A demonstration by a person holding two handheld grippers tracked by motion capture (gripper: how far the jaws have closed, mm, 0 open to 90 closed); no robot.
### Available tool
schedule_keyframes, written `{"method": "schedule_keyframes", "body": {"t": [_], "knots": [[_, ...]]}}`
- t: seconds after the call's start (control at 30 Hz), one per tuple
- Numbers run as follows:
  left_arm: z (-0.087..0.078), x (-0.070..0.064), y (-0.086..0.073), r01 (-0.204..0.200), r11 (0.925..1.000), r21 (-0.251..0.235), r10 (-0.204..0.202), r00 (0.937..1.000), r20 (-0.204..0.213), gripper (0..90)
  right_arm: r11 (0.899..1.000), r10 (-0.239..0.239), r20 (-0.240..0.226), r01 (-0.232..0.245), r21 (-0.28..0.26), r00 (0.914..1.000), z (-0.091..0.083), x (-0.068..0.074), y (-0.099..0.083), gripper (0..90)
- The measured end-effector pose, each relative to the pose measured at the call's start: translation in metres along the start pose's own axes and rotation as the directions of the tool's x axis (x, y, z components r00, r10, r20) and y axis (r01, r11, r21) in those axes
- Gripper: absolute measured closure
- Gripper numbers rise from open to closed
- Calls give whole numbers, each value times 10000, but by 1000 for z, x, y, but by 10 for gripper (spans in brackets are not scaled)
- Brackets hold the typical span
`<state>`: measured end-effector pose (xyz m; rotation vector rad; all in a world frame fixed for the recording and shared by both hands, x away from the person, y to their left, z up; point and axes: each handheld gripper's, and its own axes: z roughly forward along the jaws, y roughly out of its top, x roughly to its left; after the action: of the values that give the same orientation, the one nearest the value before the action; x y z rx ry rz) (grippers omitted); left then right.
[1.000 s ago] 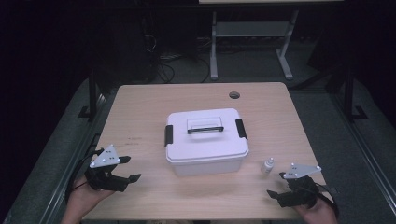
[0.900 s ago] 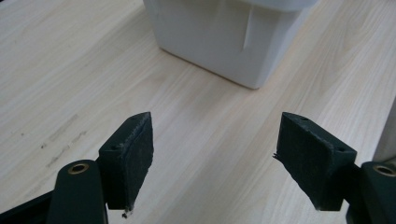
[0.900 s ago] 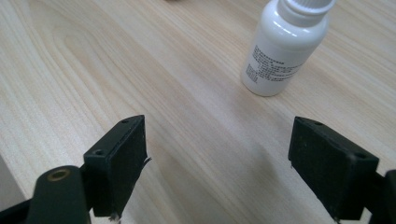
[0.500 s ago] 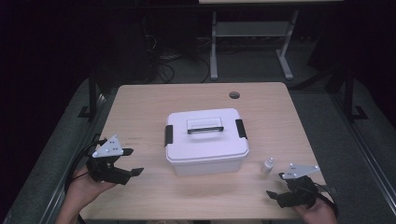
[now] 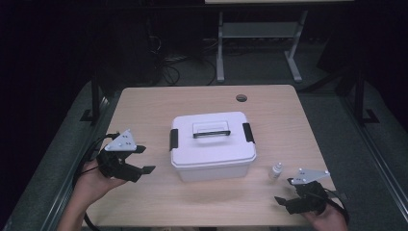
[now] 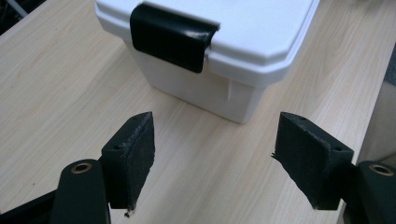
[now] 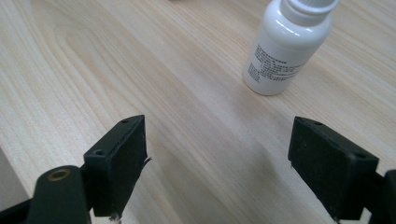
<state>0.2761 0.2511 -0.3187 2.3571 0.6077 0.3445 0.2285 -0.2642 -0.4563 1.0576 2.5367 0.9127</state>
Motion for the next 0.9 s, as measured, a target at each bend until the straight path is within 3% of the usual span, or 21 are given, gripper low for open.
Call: {"method": "schedule_keyframes", "body": {"t": [0.9], "knots": [[14, 2, 53, -404, 9984, 403, 381, 9978, 547, 307, 10000, -59, -145, 60, 19, 9999, 0, 0, 0, 189]]}}
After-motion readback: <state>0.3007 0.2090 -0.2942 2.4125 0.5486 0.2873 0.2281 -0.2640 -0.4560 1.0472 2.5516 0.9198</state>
